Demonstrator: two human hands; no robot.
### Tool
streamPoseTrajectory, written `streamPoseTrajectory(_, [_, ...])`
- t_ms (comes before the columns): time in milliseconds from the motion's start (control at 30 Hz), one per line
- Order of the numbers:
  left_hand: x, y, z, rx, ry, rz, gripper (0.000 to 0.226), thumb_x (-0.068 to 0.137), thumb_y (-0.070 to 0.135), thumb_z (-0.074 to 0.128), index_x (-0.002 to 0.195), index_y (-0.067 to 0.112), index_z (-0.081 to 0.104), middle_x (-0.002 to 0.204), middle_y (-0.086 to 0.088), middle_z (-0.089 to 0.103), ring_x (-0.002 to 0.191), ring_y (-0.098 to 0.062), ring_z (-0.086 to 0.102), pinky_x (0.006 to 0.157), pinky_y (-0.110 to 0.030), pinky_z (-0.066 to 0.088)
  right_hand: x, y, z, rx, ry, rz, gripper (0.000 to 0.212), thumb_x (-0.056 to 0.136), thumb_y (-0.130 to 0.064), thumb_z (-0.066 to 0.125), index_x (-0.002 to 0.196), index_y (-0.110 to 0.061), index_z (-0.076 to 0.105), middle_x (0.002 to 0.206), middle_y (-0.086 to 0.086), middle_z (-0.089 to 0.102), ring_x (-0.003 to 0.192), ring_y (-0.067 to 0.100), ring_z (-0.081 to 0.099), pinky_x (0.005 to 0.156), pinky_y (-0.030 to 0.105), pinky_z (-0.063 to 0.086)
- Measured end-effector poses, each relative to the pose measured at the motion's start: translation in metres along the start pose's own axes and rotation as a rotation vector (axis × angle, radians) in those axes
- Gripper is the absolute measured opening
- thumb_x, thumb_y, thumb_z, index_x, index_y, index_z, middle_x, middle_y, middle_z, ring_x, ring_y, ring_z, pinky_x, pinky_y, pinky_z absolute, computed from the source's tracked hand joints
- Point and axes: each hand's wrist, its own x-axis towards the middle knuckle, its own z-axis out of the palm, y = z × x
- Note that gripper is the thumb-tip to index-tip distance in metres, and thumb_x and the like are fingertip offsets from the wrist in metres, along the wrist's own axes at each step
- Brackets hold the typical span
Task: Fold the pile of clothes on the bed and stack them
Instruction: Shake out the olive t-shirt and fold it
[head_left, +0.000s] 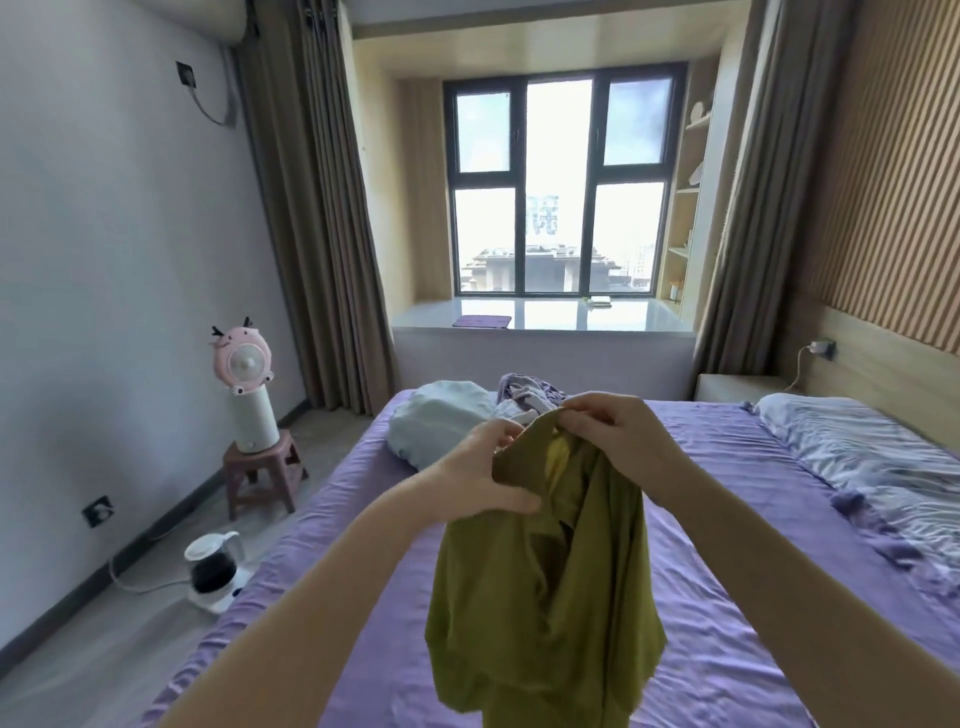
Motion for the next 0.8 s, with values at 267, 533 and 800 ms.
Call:
streamPoseTrajectory(267, [-0.011,-0.034,0.049,-0.1,0.147,0.258,0.09,0.074,0.007,0.072,0.14,0.048,0.026,0.125,0.008,0.058,0.119,-0.011,0.053,0.1,-0.028,0.043,0.01,-0.005,-0.01,0.204,-0.011,0.086,0.022,0.09,-0.017,0.063,0.077,-0.031,0.076,0.082,-0.008,0.073,0.073,0.003,0.066,0.065,0.013,0.051])
streamPoseTrajectory(533, [0.003,-0.008,0.04,-0.383,0.263,0.28,0.063,0.086,-0.007,0.061,0.131,0.032,0.043,0.088,-0.003,0.06,0.081,-0.01,0.061,0.077,-0.026,0.052,0.007,0.006,-0.042,-0.014,0.074,0.121,0.009,0.089,-0.025,0.065,0.084,-0.025,0.072,0.082,-0.006,0.07,0.075,0.006,0.064,0.065,0.013,0.047])
streamPoseTrajectory(800, [0.013,-0.022,-0.023,0.376,0.293,0.244,0.016,0.083,0.011,0.071,0.099,0.016,0.072,0.097,-0.004,0.065,0.095,-0.014,0.057,0.092,-0.026,0.042,-0.008,0.032,-0.087,-0.242,-0.015,0.177,0.005,0.084,-0.028,0.07,0.082,-0.024,0.072,0.067,-0.008,0.072,0.071,0.008,0.067,0.072,0.02,0.045])
